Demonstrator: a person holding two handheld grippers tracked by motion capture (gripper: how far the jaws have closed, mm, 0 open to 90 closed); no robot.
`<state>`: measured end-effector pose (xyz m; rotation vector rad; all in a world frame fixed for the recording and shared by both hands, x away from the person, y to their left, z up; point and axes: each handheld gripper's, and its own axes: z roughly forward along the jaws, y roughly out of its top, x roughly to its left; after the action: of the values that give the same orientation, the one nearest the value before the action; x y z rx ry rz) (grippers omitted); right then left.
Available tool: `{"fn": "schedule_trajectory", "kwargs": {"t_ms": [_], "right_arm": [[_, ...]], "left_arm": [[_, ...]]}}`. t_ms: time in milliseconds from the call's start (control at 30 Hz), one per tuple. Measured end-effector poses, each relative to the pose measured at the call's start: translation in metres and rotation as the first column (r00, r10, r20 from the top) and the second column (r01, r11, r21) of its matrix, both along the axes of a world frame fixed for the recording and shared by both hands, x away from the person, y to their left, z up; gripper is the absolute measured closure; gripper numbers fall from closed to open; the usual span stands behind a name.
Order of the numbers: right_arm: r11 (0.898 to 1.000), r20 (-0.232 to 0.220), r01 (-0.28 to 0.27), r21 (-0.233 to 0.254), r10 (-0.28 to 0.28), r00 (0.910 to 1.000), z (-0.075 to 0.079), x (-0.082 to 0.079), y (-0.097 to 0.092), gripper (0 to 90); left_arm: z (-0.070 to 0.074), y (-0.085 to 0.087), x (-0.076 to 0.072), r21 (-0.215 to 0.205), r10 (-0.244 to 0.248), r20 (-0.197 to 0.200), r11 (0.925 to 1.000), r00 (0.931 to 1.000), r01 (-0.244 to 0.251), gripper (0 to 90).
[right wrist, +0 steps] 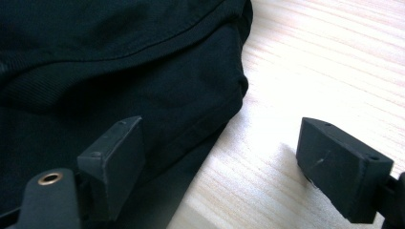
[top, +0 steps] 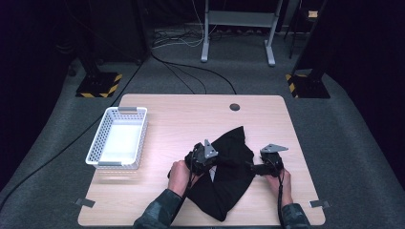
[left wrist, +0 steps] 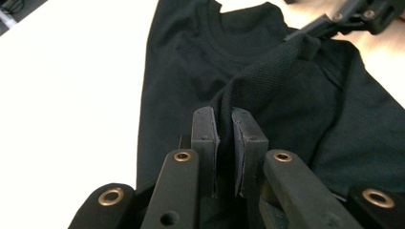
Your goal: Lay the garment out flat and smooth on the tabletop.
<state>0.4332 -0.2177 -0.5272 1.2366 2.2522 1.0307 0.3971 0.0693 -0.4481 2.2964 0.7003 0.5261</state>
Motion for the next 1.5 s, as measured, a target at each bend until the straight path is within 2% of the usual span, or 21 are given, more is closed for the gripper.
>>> {"fn": "schedule_trajectory", "kwargs": {"t_ms": [300,567,800,1067,1100,1333,1433,1500], "right_arm": [[1.0,0.0,-0.002,0.0,0.002,1.0,0.0,0.0,0.0,16.1],[1.0,0.0,-0.002,0.0,0.002,1.0,0.0,0.0,0.0,16.1],[1.0,0.0,-0.002,0.0,0.002,1.0,0.0,0.0,0.0,16.1],[1.0,0.001,-0.003,-0.001,0.003,1.0,0.0,0.0,0.0,16.1],[1.0,0.001,-0.003,-0.002,0.003,1.0,0.0,0.0,0.0,16.1],[1.0,0.001,-0.003,-0.002,0.003,1.0,0.0,0.0,0.0,16.1],[1.0,0.001,-0.003,-0.002,0.003,1.0,0.0,0.0,0.0,16.0],[1.0,0.001,-0.003,-0.002,0.003,1.0,0.0,0.0,0.0,16.0]], "left_arm": [[0.007,0.002,0.014,0.022,0.014,0.011,0.9997,0.9998,-0.014,81.3],[0.01,0.009,0.025,0.021,0.038,0.012,0.999,0.9992,-0.039,81.3],[0.013,0.016,0.037,0.027,0.071,0.018,0.9971,0.9973,-0.072,81.3],[0.008,0.03,0.053,0.014,0.125,-0.001,0.9921,0.9922,-0.125,81.3],[0.006,0.035,0.06,-0.006,0.148,-0.018,0.989,0.9889,-0.148,81.3],[0.0,0.051,0.08,-0.006,0.208,-0.045,0.978,0.9771,-0.209,81.3],[-0.004,0.059,0.089,-0.02,0.238,-0.065,0.9706,0.9691,-0.24,81.3],[-0.005,0.064,0.096,-0.031,0.269,-0.084,0.9617,0.9595,-0.272,81.3]]}}
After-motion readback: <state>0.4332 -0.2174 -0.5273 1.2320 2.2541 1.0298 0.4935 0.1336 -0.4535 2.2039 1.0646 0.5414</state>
